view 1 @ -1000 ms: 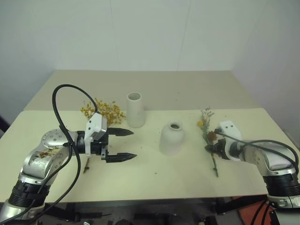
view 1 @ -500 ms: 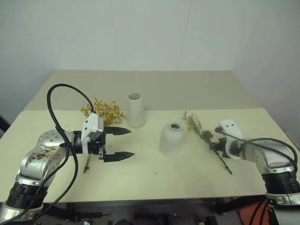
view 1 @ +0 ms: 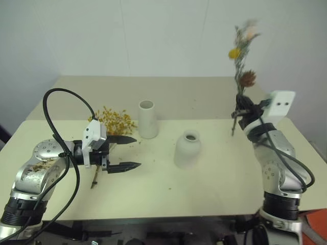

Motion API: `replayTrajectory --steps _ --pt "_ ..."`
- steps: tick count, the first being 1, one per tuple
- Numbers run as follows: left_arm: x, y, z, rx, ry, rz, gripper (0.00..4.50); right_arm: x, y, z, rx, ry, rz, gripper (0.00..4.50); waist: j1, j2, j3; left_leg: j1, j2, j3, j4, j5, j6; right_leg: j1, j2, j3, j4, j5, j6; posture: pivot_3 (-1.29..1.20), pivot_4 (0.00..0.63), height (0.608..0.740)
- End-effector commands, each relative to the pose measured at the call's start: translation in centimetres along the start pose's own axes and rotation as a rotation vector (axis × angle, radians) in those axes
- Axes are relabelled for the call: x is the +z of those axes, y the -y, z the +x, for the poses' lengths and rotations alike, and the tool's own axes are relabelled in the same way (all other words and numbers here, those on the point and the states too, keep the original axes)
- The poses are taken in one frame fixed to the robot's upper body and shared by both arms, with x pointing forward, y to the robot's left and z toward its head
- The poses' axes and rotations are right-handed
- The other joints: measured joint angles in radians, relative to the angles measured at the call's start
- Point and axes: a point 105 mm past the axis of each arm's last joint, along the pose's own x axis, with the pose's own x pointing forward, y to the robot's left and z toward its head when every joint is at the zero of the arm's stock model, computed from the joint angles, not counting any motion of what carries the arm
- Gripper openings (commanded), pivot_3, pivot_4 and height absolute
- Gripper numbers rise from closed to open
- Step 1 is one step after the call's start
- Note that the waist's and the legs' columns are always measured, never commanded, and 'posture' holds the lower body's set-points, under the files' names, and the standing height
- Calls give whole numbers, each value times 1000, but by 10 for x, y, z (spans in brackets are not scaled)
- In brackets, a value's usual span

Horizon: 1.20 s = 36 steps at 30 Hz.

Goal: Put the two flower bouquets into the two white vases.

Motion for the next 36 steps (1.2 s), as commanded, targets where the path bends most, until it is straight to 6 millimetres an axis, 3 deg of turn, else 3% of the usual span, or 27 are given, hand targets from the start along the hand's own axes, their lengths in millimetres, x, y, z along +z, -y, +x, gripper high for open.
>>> replayTrajectory --steps 1,6,10,16,28,36 --pt "12 -4 -8 19 8 46 4500 40 -11 -5 62 191 86 38 1 0 0 0 0 0 0 0 0 0 0 0 0 0 0 0 150 740" --pt "14 -3 -9 26 5 48 4500 44 -41 -16 234 245 219 38 2 0 0 0 0 -1 0 0 0 0 0 -1 0 0 0 0 150 740" --pt "17 -1 -9 22 12 46 4500 32 -65 -23 365 228 284 38 1 0 0 0 0 -1 0 0 0 0 0 -1 0 0 0 0 150 740" --pt "22 -2 -8 24 22 48 4500 22 -84 -19 438 221 311 38 -3 1 0 0 0 -1 0 0 0 0 0 -1 0 0 0 0 150 740" --pt "24 -1 -10 30 12 53 4500 -13 -75 -12 437 187 261 38 -2 1 0 0 0 -1 0 0 0 0 0 -1 0 0 0 0 150 740" --pt "26 -1 -13 36 1 53 4500 -28 -87 -18 460 163 244 38 -3 1 0 1 0 -1 0 0 0 0 0 -1 0 0 -1 0 150 740"
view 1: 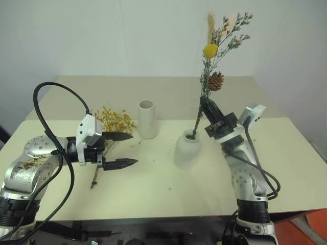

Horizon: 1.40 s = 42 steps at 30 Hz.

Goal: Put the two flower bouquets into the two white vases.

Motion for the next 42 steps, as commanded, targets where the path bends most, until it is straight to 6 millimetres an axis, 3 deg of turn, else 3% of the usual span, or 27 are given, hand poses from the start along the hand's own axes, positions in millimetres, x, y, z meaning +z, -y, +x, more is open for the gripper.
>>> replayTrajectory --steps 1,11,14,20,25,29,36,42 --pt "14 1 -4 6 17 51 4500 4 -12 -1 30 35 -31 38 0 0 0 0 0 0 0 0 0 0 0 0 0 0 0 0 150 740" --pt "14 2 -4 5 17 44 4500 -1 -17 -13 16 11 -120 38 1 0 0 0 0 0 0 0 0 0 0 0 0 0 0 0 150 740" --pt "13 2 -4 3 16 44 4500 0 -18 -15 25 11 -122 789 1 0 0 0 0 0 0 0 0 0 0 0 0 0 0 0 150 740" --pt "13 1 -3 -1 18 45 4500 2 -20 -20 22 0 -133 2856 2 0 0 0 0 0 0 0 0 0 0 0 0 0 0 0 150 740" --pt "13 1 -3 -2 19 45 4500 7 -20 -37 17 -22 -125 4488 4 0 0 0 0 0 0 0 0 0 0 0 0 0 0 0 150 740" --pt "13 1 -3 -7 23 46 4500 13 -28 -51 54 -48 -100 4488 6 0 0 0 0 0 0 0 0 0 0 0 0 0 0 0 150 740" --pt "12 0 -3 -4 28 41 4500 23 -24 -69 47 -93 -126 4488 5 0 0 1 0 0 0 0 0 1 0 0 0 0 0 0 150 740" --pt "18 0 -21 64 97 -15 4500 53 -50 -89 325 -203 -67 4488 5 1 1 0 0 0 0 0 0 1 0 0 -1 -1 0 0 150 740"
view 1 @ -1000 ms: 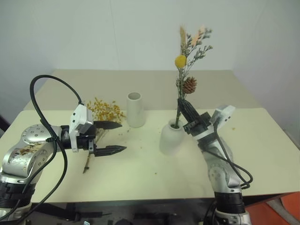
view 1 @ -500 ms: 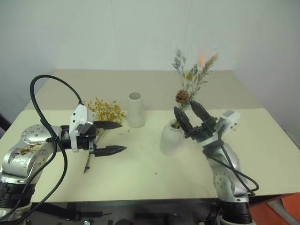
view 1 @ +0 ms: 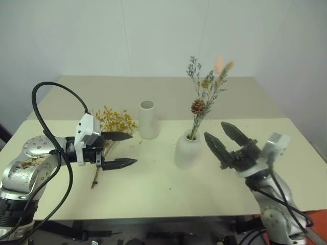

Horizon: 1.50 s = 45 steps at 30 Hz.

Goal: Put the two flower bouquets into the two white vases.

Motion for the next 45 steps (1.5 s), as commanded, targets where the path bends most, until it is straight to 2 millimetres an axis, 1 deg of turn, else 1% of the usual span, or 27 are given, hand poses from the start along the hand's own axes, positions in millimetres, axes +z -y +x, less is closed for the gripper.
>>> replayTrajectory --steps 1,3,4,5,9,11,13,15,16,18,19,20,23,27,30,32,37,40,45 --pt "15 1 -14 57 69 7 4500 26 -23 -4 211 -36 3 4488 -2 0 0 0 0 0 0 0 0 0 0 0 0 0 0 0 150 740" --pt "13 -1 -20 139 100 -14 4500 21 -30 -3 310 -181 -5 4488 -5 0 0 3 1 1 0 0 0 2 0 1 0 0 0 0 150 740" --pt "12 -4 -22 194 110 -24 4500 19 -31 -2 341 -230 -25 4488 -5 0 0 4 1 1 0 0 0 3 0 0 0 -2 3 0 150 740" --pt "7 -12 -25 299 102 -37 4500 17 -31 2 360 -274 -41 4488 -4 -1 0 5 1 1 0 0 0 4 0 1 0 -3 5 0 150 740" --pt "-19 -38 -41 674 22 -122 4500 13 -23 25 383 -366 -140 4488 -1 -1 0 7 2 1 0 0 0 6 2 1 0 -4 6 0 150 740" --pt "-31 -45 -47 826 -15 -176 4500 11 -24 35 416 -406 -203 4488 1 -2 0 7 1 1 1 0 0 5 2 2 1 -3 6 0 150 740" --pt "-38 -50 -51 960 -36 -233 4500 7 -24 43 430 -452 -246 4488 3 -2 0 6 1 0 1 0 0 5 2 1 0 -3 6 0 150 740" --pt "-42 -54 -53 1066 -45 -305 4500 1 -23 48 439 -527 -267 4488 9 -2 0 3 0 -1 1 0 0 3 1 0 0 0 0 0 150 740" --pt "-46 -57 -54 1124 -72 -342 4500 -2 -23 49 454 -561 -253 4488 12 -2 0 1 0 -2 1 0 0 2 1 -1 0 1 0 0 150 740" --pt "-55 -58 -53 1203 -171 -394 4500 -5 -22 52 476 -604 -212 4488 18 -3 0 -2 -1 -4 3 0 0 1 0 -2 -1 1 0 0 150 740" --pt "-57 -58 -52 1228 -207 -392 4500 -5 -22 55 480 -610 -198 4488 19 -3 0 -2 -1 -5 3 0 0 1 -1 -3 -1 2 0 0 150 740" --pt "-59 -59 -51 1242 -232 -404 4500 -5 -21 57 480 -618 -189 4488 20 -3 0 -2 -2 -5 3 0 0 1 -1 -3 -1 2 0 0 150 740" --pt "-64 -60 -43 1202 -235 -492 4500 -6 -20 61 481 -646 -145 4488 22 -3 0 -1 -2 -6 3 0 0 1 -1 -3 -1 2 0 0 150 740" --pt "-74 -68 -33 1180 -339 -512 4500 -2 -19 65 485 -673 -122 4488 25 -3 0 -2 -2 -6 3 0 0 1 -1 -4 0 2 0 0 150 740" --pt "-78 -73 -24 1138 -383 -519 4500 1 -21 64 493 -680 -132 4488 26 -3 0 -2 -2 -6 3 0 0 1 -1 -4 -1 2 0 0 150 740" --pt "-82 -74 -18 1084 -403 -552 4500 3 -21 64 491 -682 -140 4488 26 -3 0 -2 -2 -6 3 0 0 1 -1 -4 -1 2 0 0 150 740" --pt "-91 -72 -13 1027 -481 -581 4500 6 -20 61 457 -684 -150 4488 24 -3 0 -2 -2 -7 3 0 0 1 -1 -4 -1 2 0 0 150 740" --pt "-93 -71 -9 997 -480 -633 3959 6 -20 59 437 -689 -152 4500 25 -3 0 -2 -2 -7 3 0 0 0 -1 -5 -1 2 0 0 150 740" --pt "-95 -76 -7 981 -480 -681 2518 6 -19 58 408 -678 -132 4500 26 -3 0 -2 -2 -7 3 0 0 1 -1 -5 -1 2 0 0 150 740"
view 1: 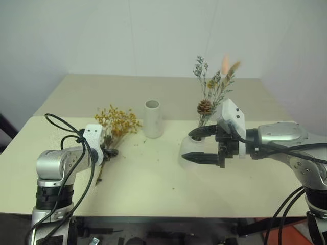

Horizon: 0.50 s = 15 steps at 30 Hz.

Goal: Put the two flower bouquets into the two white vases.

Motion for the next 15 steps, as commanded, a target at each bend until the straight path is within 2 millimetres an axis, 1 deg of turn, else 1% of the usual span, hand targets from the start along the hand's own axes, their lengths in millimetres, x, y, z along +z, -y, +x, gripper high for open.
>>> replayTrajectory --steps 1,5,6,8,12,14,15 --pt "12 -5 -1 6 21 -16 2180 11 1 -7 -30 47 -6 4500 1 0 0 0 0 0 0 0 0 0 0 0 0 0 0 0 150 740" --pt "17 -7 0 2 30 -23 894 9 3 -7 -47 39 0 4500 -2 0 0 0 0 0 0 0 0 0 0 0 0 0 0 0 150 740" --pt "17 -7 0 1 30 -21 501 9 3 -7 -49 39 1 4500 -2 0 0 0 0 0 0 0 0 0 0 0 0 0 0 0 150 740" --pt "18 -7 -1 5 33 -14 35 9 3 -8 -48 38 2 4500 -1 0 0 0 0 0 0 0 0 0 0 0 0 0 0 0 150 740" --pt "22 -9 -1 21 53 -2 35 9 1 -8 -44 38 3 4500 0 0 0 0 0 0 0 0 0 0 0 0 0 0 0 0 150 740" --pt "29 -14 -4 60 98 0 35 8 1 -9 -44 37 1 4500 0 0 0 -1 0 0 0 0 0 0 0 0 0 0 0 0 150 740" --pt "36 -17 -7 77 144 2 35 8 1 -9 -46 36 -2 4500 0 0 0 -1 0 -1 0 0 0 0 0 0 0 0 0 0 150 740"
